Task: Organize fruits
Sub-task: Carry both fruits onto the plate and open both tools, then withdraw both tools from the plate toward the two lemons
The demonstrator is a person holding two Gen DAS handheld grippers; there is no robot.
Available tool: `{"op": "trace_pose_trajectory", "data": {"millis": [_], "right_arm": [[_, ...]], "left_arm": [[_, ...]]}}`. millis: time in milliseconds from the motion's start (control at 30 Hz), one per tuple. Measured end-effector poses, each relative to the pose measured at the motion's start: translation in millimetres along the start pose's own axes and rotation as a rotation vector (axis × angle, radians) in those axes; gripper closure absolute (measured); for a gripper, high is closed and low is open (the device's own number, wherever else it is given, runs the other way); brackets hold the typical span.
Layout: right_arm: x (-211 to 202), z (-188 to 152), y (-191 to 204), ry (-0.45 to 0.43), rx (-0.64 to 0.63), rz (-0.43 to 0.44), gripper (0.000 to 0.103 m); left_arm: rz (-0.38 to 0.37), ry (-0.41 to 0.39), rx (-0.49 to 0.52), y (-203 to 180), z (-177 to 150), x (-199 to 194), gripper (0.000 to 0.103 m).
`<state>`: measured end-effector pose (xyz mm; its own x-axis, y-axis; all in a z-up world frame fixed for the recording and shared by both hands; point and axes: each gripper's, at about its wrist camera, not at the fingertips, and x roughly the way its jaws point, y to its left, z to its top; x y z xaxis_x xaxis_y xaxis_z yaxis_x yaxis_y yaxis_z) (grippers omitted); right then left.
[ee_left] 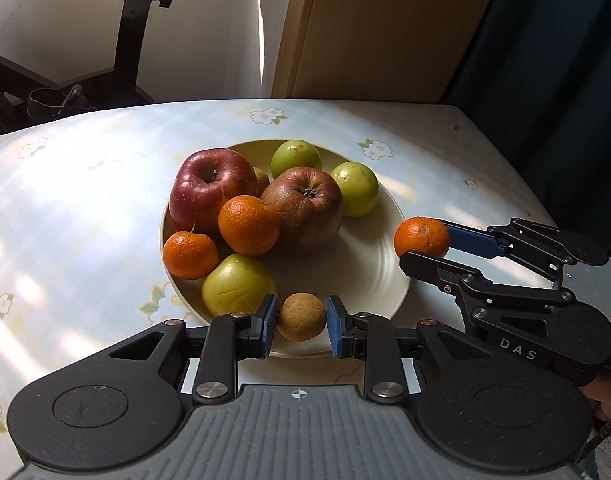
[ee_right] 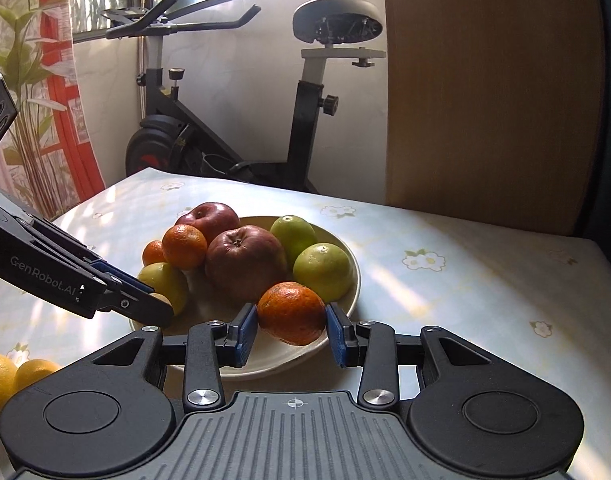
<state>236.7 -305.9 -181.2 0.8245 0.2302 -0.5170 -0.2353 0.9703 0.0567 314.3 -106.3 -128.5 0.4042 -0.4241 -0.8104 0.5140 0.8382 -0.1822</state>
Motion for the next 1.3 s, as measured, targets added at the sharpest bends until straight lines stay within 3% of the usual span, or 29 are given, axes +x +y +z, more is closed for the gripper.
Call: {"op": "trace_pose_trajectory", "data": {"millis": [333, 733, 1033, 1300], "right_arm": [[22.4, 0.2, -4.0, 0.025, -0.025, 0.002, 0.068], [5.9, -2.7, -9.7, -0.001, 0.045, 0.007, 0.068], [-22.2, -10.8, 3.4, -0.043, 0.119, 0.016, 0.068], [-42.6, -28.0, 29.2, -0.067, 0.181, 0.017, 0.068]], "left_arm": [[-0.009, 0.034, 0.011, -5.6, 3.2, 14.7, 0.074], [0.000, 0.042, 0.003, -3.4, 3.6, 10.6, 0.073], [0.032, -0.029, 0.017, 6.9, -9.2, -31.2, 0.073], [0.120, -0.095, -0.038, 31.4, -36.8, -74.7, 0.072]]}}
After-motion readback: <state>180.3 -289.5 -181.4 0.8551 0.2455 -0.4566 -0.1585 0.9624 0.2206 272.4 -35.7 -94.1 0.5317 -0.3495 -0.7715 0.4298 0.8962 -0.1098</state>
